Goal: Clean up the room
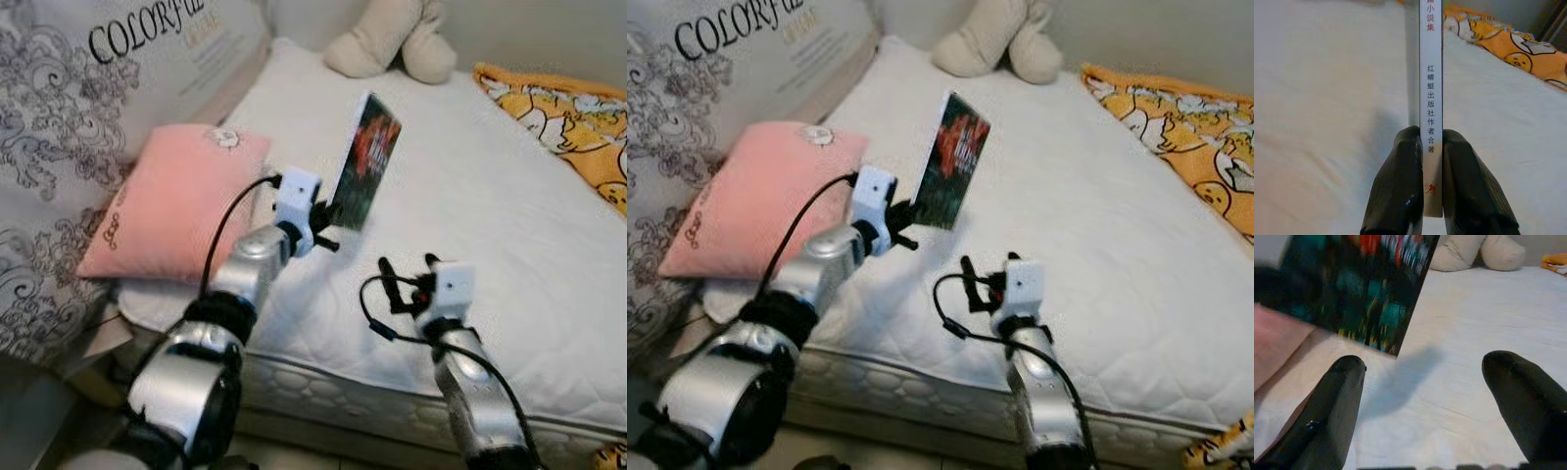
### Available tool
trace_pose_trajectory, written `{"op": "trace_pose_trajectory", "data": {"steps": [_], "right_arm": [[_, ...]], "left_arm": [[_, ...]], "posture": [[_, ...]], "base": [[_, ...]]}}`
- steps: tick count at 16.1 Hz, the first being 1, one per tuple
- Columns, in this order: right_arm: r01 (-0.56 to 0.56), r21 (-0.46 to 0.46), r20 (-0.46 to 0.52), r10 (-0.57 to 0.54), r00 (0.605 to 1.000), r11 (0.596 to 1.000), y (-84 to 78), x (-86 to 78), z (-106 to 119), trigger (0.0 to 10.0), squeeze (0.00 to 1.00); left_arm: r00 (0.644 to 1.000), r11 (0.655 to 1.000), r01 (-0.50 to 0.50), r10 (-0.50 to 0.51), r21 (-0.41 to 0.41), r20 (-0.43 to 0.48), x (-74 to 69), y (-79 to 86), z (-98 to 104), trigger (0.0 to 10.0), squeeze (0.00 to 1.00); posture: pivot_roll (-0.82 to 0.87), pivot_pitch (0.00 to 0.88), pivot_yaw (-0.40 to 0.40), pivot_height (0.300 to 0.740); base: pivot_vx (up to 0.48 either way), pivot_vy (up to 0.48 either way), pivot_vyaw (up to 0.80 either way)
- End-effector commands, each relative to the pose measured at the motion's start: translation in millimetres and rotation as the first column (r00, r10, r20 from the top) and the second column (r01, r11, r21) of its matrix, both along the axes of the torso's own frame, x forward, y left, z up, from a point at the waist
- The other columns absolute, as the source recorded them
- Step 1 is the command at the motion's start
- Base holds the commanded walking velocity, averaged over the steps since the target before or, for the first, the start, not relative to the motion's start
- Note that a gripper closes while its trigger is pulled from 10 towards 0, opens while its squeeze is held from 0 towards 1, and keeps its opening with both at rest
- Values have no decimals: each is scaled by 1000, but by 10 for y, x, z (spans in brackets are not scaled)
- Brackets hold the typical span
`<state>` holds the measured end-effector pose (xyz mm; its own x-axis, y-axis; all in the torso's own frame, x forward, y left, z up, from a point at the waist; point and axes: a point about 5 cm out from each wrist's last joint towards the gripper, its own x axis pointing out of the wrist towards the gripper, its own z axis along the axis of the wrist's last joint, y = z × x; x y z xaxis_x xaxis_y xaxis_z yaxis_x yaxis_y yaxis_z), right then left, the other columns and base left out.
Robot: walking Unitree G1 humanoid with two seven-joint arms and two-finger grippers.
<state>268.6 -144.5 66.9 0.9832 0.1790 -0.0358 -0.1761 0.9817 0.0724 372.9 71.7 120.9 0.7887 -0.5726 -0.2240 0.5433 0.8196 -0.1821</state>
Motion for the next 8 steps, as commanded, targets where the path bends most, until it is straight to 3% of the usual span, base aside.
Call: {"op": "trace_pose_trajectory", "data": {"steps": [1, 4, 8], "right_arm": [[-15, 2, 28, 15, 1000, 1000, -55, -21, 109, 10000, 0], [-41, -31, -4, 41, 999, 999, -252, -245, 133, 10000, 0], [-57, -40, -53, 54, 997, 998, -323, -485, 174, 10000, 0]], "left_arm": [[1000, 998, 12, -13, -62, -13, 53, -4, 96, 0, 0], [990, 986, -16, -8, -167, -139, 31, 77, -17, 0, 0], [969, 980, -68, 19, -189, -248, -39, 267, -225, 0, 0]], "posture": [[-36, 20, -53, 740], [-94, 79, -78, 740], [-149, 120, -91, 740]], "base": [[0, 0, 0], [0, 0, 0], [0, 0, 0]]}}
